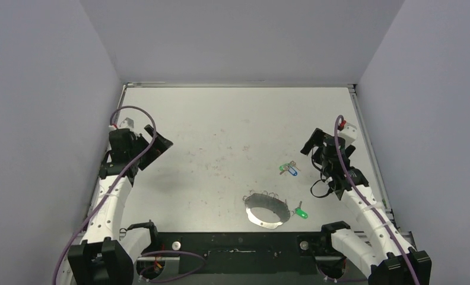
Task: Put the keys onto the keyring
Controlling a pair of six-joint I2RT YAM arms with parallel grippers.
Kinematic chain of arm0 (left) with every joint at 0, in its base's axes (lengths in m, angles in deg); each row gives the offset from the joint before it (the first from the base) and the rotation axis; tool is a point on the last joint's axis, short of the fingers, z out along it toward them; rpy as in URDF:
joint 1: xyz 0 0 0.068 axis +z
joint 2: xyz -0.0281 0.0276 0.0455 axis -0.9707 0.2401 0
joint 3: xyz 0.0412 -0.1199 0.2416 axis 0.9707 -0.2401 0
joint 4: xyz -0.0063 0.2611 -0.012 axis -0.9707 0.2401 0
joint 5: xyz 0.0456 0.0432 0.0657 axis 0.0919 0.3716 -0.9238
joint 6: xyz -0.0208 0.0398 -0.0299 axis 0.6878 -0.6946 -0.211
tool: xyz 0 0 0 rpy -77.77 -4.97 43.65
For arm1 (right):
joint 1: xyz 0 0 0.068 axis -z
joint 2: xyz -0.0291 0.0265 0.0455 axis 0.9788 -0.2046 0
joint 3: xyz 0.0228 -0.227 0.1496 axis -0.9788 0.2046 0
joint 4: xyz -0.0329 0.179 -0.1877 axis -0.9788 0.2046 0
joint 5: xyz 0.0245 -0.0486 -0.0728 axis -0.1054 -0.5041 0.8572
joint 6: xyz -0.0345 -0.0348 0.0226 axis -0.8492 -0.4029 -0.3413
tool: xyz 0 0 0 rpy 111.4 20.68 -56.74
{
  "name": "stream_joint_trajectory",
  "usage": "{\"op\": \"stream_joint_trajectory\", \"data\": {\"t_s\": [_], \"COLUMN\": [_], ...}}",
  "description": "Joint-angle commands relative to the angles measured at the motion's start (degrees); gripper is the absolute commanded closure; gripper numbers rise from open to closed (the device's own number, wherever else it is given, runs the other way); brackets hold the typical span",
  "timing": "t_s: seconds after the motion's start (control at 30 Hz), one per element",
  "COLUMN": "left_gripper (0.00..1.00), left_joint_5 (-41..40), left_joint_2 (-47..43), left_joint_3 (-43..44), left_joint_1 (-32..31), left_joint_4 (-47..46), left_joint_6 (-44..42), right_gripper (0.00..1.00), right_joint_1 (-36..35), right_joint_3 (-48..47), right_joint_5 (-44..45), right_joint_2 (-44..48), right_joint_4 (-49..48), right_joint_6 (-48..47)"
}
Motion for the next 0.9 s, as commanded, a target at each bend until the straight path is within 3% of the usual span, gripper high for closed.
{"op": "stream_joint_trajectory", "data": {"t_s": [0.0,0.1,0.23,0.4,0.57,0.63,0.87], "left_gripper": [0.03,0.03,0.03,0.03,0.03,0.03,0.03], "left_joint_5": [19.5,26.5,23.8,6.6,-17.7,-25.2,-32.7], "left_joint_2": [3.3,4.8,7.6,11.2,17.7,18.3,12.6], "left_joint_3": [-2.2,-7.6,-7.2,0.2,9.2,10.1,4.5], "left_joint_1": [0.3,-0.5,-5.6,-22.7,-37.8,-41.1,-41.5], "left_joint_4": [-1.8,-12.3,-12.3,-2.9,9.7,11.2,9.7], "left_joint_6": [3.9,8.5,6.1,-0.9,-6.1,-6.8,-2.7], "right_gripper": [0.00,0.00,0.00,0.00,0.00,0.00,0.00], "right_joint_1": [0.5,0.5,0.5,0.5,0.6,0.5,0.2], "right_joint_3": [-3.0,-1.7,1.5,4.2,4.0,4.0,5.3], "right_joint_5": [-3.5,-6.6,-11.4,-16.1,-16.9,-18.8,-24.5], "right_joint_2": [-0.2,-1.1,-2.4,-3.0,-1.9,-1.5,2.8], "right_joint_4": [8.8,10.6,10.7,11.3,16.1,18.5,27.6], "right_joint_6": [1.8,2.8,5.6,7.8,8.7,9.0,8.4]}}
